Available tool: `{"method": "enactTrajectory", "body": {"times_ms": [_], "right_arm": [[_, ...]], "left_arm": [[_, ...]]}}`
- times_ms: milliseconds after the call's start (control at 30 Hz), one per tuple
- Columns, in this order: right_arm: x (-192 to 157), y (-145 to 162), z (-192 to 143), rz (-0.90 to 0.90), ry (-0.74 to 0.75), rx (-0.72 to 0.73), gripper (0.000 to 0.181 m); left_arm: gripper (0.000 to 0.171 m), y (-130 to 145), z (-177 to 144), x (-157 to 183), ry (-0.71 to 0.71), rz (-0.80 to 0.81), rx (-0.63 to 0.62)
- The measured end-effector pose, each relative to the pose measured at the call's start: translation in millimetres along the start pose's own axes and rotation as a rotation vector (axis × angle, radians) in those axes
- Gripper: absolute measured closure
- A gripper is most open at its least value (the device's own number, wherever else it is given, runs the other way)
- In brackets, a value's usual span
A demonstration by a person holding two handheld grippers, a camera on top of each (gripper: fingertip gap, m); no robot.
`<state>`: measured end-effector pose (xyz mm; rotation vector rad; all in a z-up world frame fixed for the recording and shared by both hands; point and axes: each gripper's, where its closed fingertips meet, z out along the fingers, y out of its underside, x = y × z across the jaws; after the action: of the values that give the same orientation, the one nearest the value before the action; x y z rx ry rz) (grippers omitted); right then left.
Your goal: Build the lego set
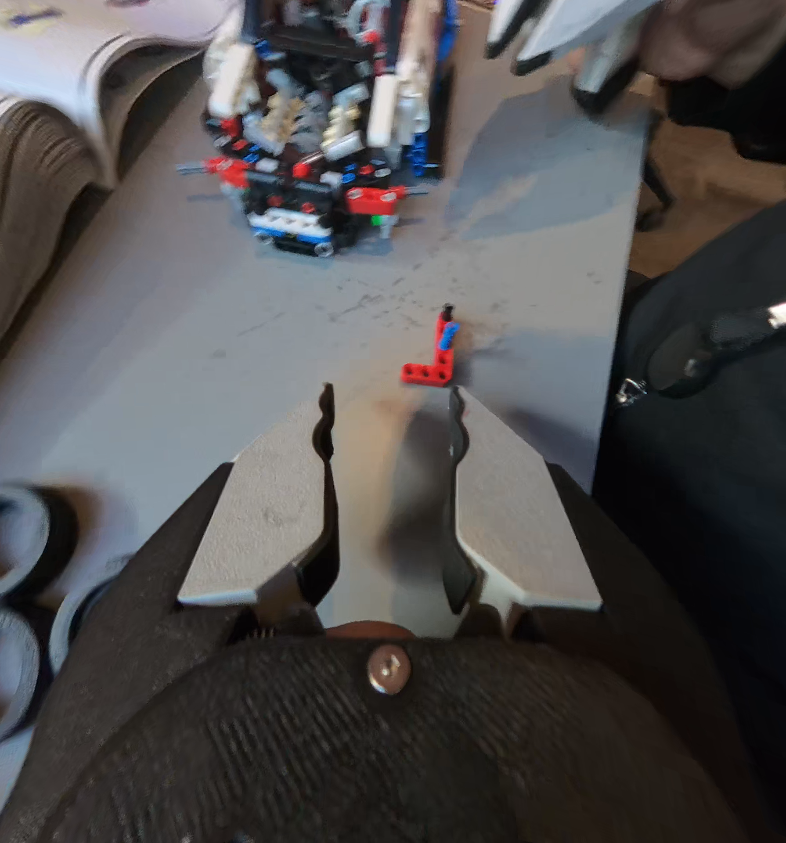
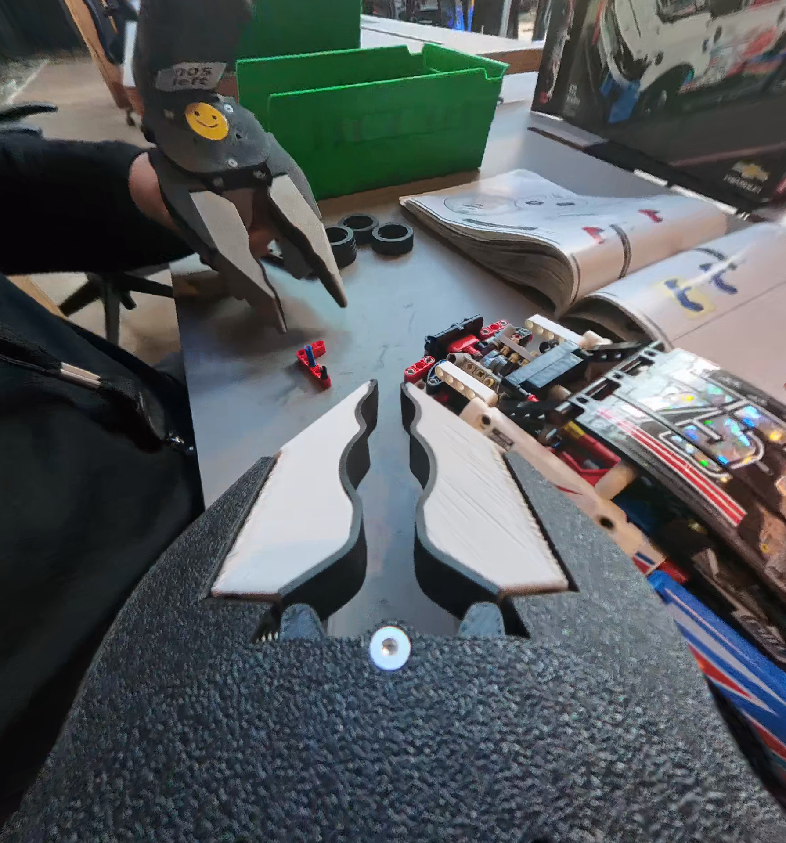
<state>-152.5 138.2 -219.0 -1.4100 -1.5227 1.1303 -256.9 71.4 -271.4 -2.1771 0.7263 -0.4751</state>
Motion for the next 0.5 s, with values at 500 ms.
{"method": "enactTrajectory", "body": {"times_ms": [500], "right_arm": [[-17.6, -26.8, 15.4, -0.04, -0.038, -0.015, 0.171]], "left_arm": [[0.12, 59.3, -131.3, -52.7, -0.42, -0.29, -0.141]]}}
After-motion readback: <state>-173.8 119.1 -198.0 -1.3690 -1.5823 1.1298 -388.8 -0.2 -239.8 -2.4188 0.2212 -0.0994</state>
